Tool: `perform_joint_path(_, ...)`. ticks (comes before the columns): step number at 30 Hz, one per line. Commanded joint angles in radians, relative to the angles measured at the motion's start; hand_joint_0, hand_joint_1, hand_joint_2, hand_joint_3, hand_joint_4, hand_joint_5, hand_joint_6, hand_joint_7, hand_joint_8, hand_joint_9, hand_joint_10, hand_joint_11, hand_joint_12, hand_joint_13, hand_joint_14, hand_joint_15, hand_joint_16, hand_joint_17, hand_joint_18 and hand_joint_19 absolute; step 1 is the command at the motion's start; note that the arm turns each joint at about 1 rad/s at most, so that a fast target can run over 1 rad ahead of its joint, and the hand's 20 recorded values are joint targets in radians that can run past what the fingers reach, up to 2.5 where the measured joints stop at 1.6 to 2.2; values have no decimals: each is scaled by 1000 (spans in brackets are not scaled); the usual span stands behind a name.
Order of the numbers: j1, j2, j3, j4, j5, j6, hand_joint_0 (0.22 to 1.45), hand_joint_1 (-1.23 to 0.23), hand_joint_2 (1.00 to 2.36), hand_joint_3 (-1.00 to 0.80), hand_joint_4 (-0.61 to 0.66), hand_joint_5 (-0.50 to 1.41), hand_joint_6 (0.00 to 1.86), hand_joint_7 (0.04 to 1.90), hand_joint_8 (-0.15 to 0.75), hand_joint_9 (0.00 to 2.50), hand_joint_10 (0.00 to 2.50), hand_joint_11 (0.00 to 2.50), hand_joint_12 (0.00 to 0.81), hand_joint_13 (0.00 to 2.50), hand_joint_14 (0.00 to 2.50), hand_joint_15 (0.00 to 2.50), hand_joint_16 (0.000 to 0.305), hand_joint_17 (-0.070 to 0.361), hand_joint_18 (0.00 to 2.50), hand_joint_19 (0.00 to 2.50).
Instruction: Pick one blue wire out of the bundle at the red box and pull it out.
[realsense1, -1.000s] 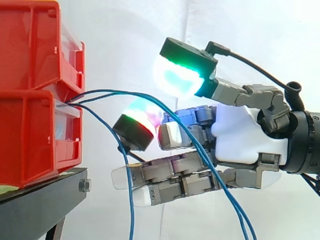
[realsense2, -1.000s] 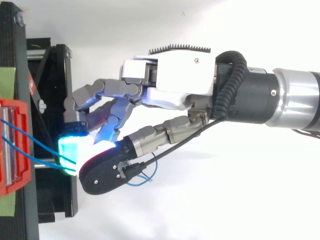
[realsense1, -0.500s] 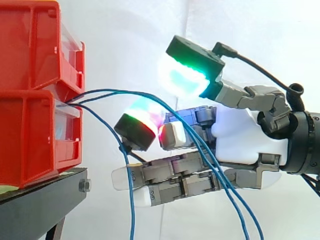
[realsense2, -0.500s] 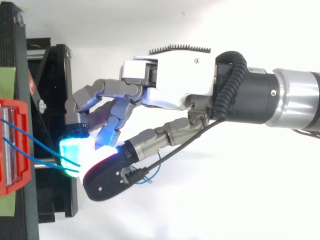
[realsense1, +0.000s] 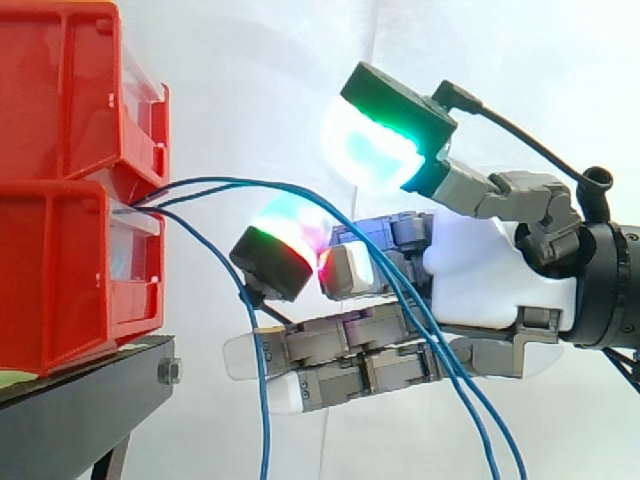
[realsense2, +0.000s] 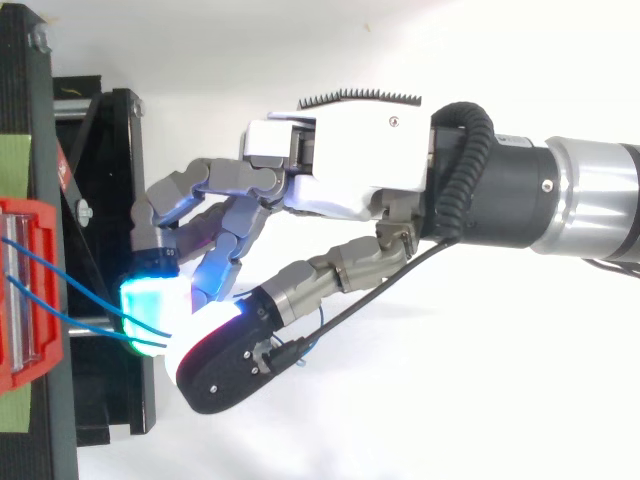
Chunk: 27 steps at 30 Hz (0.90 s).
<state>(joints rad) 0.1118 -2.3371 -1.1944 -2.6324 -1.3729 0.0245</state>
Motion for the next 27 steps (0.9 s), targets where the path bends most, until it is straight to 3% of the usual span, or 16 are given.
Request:
perform_joint_path(1,-1,-1,1,0,0,0,546,-820,1000,-500,139,-87,804,1118,238,1144,25,721,371,569,15,366,56,125,353,387)
perform_joint_path(6,0,-1,-1,0,0,0,599,-851,1010,-328,88,-95,830,1198,232,1142,26,745,362,593,16,386,53,120,358,382)
perform_joint_path(13,0,-1,-1,-1,0,0,602,-863,1014,-201,43,-103,868,1164,249,1160,22,738,384,623,17,397,58,130,402,365)
perform_joint_path(27,-1,-1,-1,-5,2,5,587,-861,1004,-173,-5,-90,856,1075,248,1179,20,592,415,626,12,339,66,149,447,340)
